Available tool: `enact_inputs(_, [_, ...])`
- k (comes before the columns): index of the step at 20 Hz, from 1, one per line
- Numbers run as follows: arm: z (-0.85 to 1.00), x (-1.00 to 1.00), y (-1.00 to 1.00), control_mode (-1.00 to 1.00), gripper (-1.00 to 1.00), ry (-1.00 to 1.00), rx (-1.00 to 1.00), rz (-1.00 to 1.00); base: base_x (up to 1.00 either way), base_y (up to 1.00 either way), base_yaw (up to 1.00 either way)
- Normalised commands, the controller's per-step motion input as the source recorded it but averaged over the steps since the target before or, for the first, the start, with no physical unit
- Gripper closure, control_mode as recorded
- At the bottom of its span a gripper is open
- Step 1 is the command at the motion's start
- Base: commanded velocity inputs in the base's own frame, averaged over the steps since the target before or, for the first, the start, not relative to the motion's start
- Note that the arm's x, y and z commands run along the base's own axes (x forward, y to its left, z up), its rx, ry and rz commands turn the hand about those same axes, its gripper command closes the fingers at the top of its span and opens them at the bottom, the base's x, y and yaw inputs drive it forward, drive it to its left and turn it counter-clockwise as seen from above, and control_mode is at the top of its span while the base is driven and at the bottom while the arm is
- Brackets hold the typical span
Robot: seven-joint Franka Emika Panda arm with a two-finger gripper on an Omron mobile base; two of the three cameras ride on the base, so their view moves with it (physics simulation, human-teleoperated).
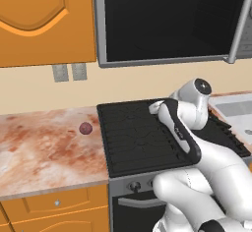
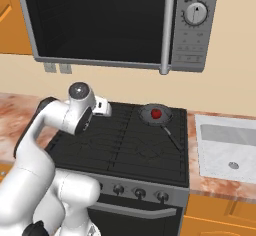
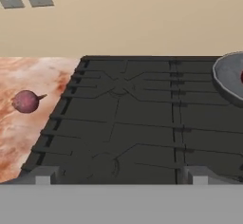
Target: Place the pan on the rear right burner on the stove. Then place the tomato and the onion in the pan and turn on the rear right burner.
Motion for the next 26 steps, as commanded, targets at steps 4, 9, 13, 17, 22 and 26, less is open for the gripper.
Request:
enact_inputs(4, [-0.16, -0.12, 0.22, -1.0, -1.0, -0.01, 0.0, 0.0, 0.0, 0.0, 0.0])
enact_inputs(9, [-0.05, -0.05, 0.29, -1.0, -1.0, -0.01, 0.0, 0.0, 0.0, 0.0, 0.0])
enact_inputs(13, [0.0, 0.0, 0.51, -1.0, -1.0, 0.0, 0.0, 0.0, 0.0, 0.0, 0.0])
enact_inputs(17, [0.04, 0.0, 0.56, -1.0, -1.0, 0.0, 0.0, 0.0, 0.0, 0.0, 0.0])
enact_inputs(22, [0.23, 0.0, 0.43, -1.0, -1.0, 0.0, 0.0, 0.0, 0.0, 0.0, 0.0])
enact_inputs(26, [0.29, 0.0, 0.31, -1.0, -1.0, 0.0, 0.0, 0.0, 0.0, 0.0, 0.0])
